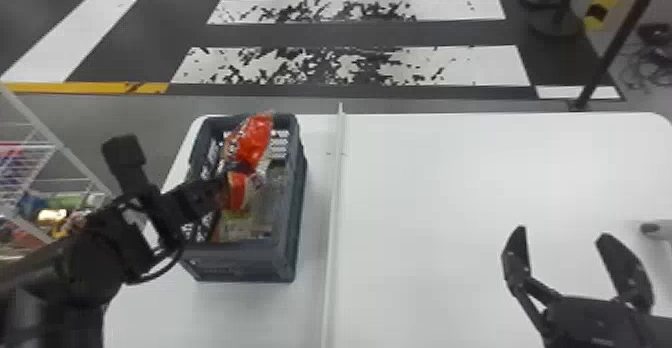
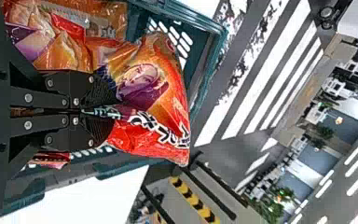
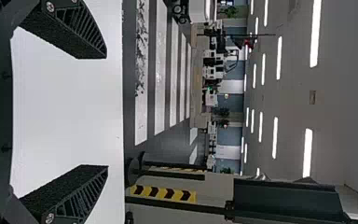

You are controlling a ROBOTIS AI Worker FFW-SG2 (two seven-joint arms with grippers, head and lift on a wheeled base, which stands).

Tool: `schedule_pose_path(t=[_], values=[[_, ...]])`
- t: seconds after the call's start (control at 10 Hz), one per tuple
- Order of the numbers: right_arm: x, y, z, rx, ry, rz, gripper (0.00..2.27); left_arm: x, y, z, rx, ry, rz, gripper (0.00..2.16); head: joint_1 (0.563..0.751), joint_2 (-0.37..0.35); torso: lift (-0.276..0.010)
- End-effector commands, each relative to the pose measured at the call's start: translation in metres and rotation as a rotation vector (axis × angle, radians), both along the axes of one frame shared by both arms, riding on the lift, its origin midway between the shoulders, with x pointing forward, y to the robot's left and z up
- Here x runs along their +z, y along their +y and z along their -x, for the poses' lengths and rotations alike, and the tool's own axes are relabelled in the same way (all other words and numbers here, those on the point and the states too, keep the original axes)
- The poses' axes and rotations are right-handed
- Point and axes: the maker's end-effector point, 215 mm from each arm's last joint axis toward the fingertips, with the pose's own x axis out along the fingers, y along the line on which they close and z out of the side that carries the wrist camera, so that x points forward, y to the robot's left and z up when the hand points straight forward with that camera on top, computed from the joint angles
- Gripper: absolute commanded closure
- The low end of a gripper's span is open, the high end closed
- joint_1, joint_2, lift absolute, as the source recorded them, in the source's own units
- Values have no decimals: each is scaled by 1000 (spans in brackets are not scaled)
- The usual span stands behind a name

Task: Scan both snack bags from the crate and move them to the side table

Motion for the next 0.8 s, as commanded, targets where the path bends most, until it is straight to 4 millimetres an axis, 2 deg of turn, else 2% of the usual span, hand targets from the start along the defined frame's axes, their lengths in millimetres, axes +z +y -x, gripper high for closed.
schedule_pose_path(t=[0.0,0.2,0.4,0.5,0.7], values=[[-1,0,0,-1,3,0,83,32,-11,4,-22,-60,27,2135,695,114,-75],[-1,1,0,-1,2,2,83,77,-27,12,-52,-135,14,2135,695,99,-75],[-1,1,0,-1,4,2,83,107,-52,24,-75,-182,42,2135,695,82,-75],[-1,-3,0,-6,2,6,83,111,-70,29,-102,-177,50,2135,695,65,-75],[1,-5,0,-9,0,9,83,121,-129,37,-209,-182,68,2138,695,7,-75]])
